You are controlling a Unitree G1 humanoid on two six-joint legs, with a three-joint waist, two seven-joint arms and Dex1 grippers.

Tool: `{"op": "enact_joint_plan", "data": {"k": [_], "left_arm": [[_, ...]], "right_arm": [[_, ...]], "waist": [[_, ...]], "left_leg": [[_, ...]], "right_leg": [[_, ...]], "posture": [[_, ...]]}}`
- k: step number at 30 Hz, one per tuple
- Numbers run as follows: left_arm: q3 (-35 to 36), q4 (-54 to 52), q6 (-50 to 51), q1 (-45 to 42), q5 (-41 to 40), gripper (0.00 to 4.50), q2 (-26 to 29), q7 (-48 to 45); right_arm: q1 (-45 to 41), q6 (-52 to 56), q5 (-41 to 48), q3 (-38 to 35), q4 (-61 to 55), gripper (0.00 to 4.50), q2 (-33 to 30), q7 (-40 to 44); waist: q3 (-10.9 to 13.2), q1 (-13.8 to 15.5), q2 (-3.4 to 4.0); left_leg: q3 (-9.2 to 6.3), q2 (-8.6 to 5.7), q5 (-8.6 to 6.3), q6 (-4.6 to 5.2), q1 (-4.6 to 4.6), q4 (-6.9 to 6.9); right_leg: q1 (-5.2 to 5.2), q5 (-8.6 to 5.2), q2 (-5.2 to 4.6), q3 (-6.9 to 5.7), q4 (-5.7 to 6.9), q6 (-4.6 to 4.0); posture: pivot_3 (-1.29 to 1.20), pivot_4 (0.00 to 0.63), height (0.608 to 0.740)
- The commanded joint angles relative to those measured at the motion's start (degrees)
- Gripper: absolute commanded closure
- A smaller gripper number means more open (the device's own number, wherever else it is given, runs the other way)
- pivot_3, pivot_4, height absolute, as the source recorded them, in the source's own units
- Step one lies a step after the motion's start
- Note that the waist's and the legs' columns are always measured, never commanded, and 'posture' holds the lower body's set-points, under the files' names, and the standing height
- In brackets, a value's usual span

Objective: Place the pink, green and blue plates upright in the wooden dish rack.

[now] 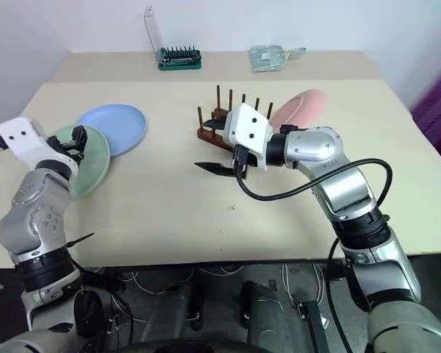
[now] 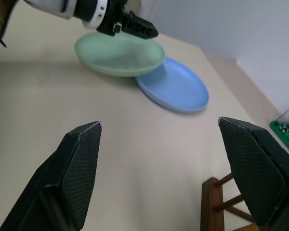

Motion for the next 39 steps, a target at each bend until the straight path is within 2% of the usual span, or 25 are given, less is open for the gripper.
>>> {"op": "enact_joint_plan", "data": {"k": [1,4,8,12,14,16,20,21,28,33,39], "left_arm": [[-3.15,-2.62,-1.19,1.15,-0.92,1.09,1.96,-3.49],[-7.43,-5.06,-1.64,4.26,-1.73,1.09,3.56,-8.71],[-14.59,-9.71,-4.23,11.81,-1.72,1.09,9.96,-20.17],[-14.84,-11.38,-4.71,17.41,-3.42,1.09,13.52,-24.83],[-12.07,-11.96,-5.08,19.76,-5.06,1.04,14.34,-26.12],[-9.25,-12.46,-5.32,21.15,-6.72,1.04,14.42,-26.36],[-3.37,-12.37,-5.28,23.26,-10.07,1.04,14.23,-26.16],[-1.37,-12.13,-5.30,23.77,-10.74,1.04,14.02,-25.60],[8.12,-10.10,-5.92,27.46,-14.31,1.04,12.91,-23.06],[9.45,-9.02,-6.79,29.69,-15.02,1.04,10.77,-20.82],[9.80,-7.68,-8.32,31.09,-15.47,1.04,8.42,-18.65]], "right_arm": [[2.74,1.69,-3.64,2.16,-1.33,0.53,-2.85,0.81],[6.75,4.60,-5.47,5.11,-2.83,0.53,-1.64,-1.05],[8.23,12.30,-5.24,5.41,-3.75,0.53,4.62,-7.13],[8.56,17.42,-5.61,4.55,-1.98,0.53,8.77,-11.93],[8.43,19.03,-6.46,3.83,1.27,1.08,10.72,-15.02],[8.27,20.64,-6.95,2.70,4.00,1.89,12.10,-17.46],[7.26,24.94,-6.41,-1.17,9.72,4.04,15.80,-22.68],[7.07,25.05,-6.63,-1.43,10.70,4.45,16.18,-23.30],[4.53,22.38,-10.84,-4.00,19.94,4.45,17.11,-31.26],[2.47,17.93,-13.21,-6.54,26.18,4.45,16.85,-36.17],[1.75,15.77,-14.51,-7.19,28.75,4.45,16.07,-36.83]], "waist": [[0.00,-0.01,0.00],[-0.04,-0.12,-0.05],[-0.01,-1.02,-0.01],[-0.03,-1.59,0.01],[-0.03,-1.61,0.02],[-0.01,-1.61,0.04],[-0.02,-1.53,0.03],[-0.01,-1.52,0.03],[-0.03,-1.91,0.04],[-0.04,-1.51,0.02],[-0.04,-1.70,0.02]], "left_leg": [[0.00,0.00,0.00,0.00,0.00,0.00],[0.01,0.00,-0.01,0.00,0.01,-0.01],[0.06,0.05,0.00,-0.02,-0.01,-0.04],[0.04,0.12,0.00,-0.06,0.03,-0.13],[0.03,0.14,0.00,-0.07,0.03,-0.17],[0.03,0.15,0.00,-0.08,0.02,-0.20],[0.04,0.11,0.00,-0.08,0.00,-0.24],[0.04,0.11,0.00,-0.07,0.00,-0.25],[0.04,0.11,0.01,-0.07,0.03,-0.30],[0.04,0.07,-0.01,-0.10,0.03,-0.30],[0.04,0.08,-0.03,-0.12,0.03,-0.32]], "right_leg": [[0.00,-0.01,-0.02,0.00,-0.01,-0.01],[0.01,-0.10,-0.03,0.00,-0.03,-0.17],[-0.13,-0.07,0.01,0.05,0.05,-0.21],[-0.17,-0.09,-0.02,0.07,0.05,-0.25],[-0.18,-0.10,-0.01,0.07,0.02,-0.25],[-0.18,-0.11,-0.01,0.07,-0.03,-0.24],[-0.19,-0.10,-0.07,0.07,-0.06,-0.26],[-0.20,-0.10,-0.07,0.08,-0.06,-0.26],[-0.19,-0.22,-0.04,0.08,-0.06,-0.06],[-0.14,-0.22,-0.10,0.08,-0.13,-0.06],[-0.15,-0.23,-0.09,0.08,-0.13,-0.06]], "posture": [[0.00,0.150,0.730],[0.00,0.150,0.730],[0.00,0.150,0.730],[0.00,0.150,0.730],[0.00,0.150,0.730],[0.00,0.150,0.730],[0.00,0.150,0.730],[0.00,0.150,0.730],[0.00,0.150,0.730],[0.00,0.150,0.730],[0.00,0.150,0.730]]}}
